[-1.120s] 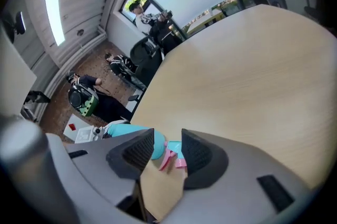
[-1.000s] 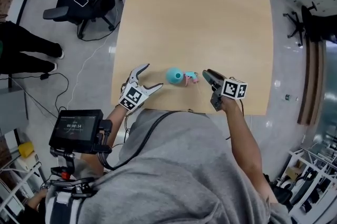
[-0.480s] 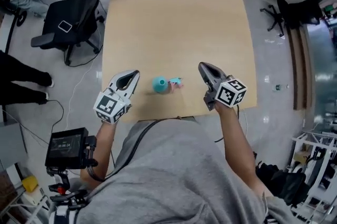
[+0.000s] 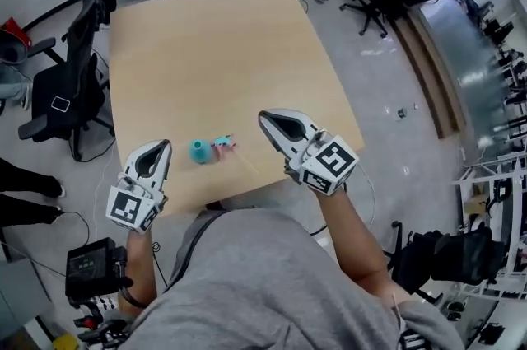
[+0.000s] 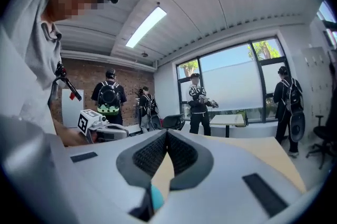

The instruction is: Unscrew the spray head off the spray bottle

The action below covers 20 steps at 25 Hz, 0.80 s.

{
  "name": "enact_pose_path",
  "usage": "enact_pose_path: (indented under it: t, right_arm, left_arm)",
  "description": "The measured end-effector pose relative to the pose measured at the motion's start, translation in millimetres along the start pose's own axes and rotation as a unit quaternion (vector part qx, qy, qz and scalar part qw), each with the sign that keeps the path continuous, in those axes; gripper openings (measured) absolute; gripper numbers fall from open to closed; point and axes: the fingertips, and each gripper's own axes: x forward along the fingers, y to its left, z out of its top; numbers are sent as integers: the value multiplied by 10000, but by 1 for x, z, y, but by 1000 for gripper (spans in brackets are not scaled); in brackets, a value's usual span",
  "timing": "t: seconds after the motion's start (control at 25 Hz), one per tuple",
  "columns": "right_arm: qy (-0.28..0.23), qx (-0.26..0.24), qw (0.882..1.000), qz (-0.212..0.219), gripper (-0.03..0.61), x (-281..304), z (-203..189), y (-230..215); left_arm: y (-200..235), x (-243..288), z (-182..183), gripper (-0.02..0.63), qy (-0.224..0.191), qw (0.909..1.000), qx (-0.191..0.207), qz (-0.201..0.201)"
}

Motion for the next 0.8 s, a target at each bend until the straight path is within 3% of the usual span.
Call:
enact_pose_path:
  t: [0.16, 0.32, 0.44, 0.64, 0.8]
  right_arm:
    - [-302, -388, 9987, -107, 5, -59, 24, 12]
    - [-92, -1119, 9928, -410, 5, -121, 12, 35]
    - [-96, -1191, 9928, -127, 5, -167, -8, 78]
    - [-250, -1181, 9927, -83, 5, -254, -17, 98]
    - [-337, -1184, 9924, -14, 5, -329, -13, 137]
  left_arm:
    - [-48, 5, 14, 3, 29, 9997, 204, 122]
    - [-115, 11, 19, 3, 63, 9992, 397, -52]
    - [-172, -10, 26, 3, -216, 9988, 433, 23]
    - [-263, -14, 29, 3, -165, 9991, 376, 105]
    - [-345, -48, 53, 3, -274, 9979, 585, 80]
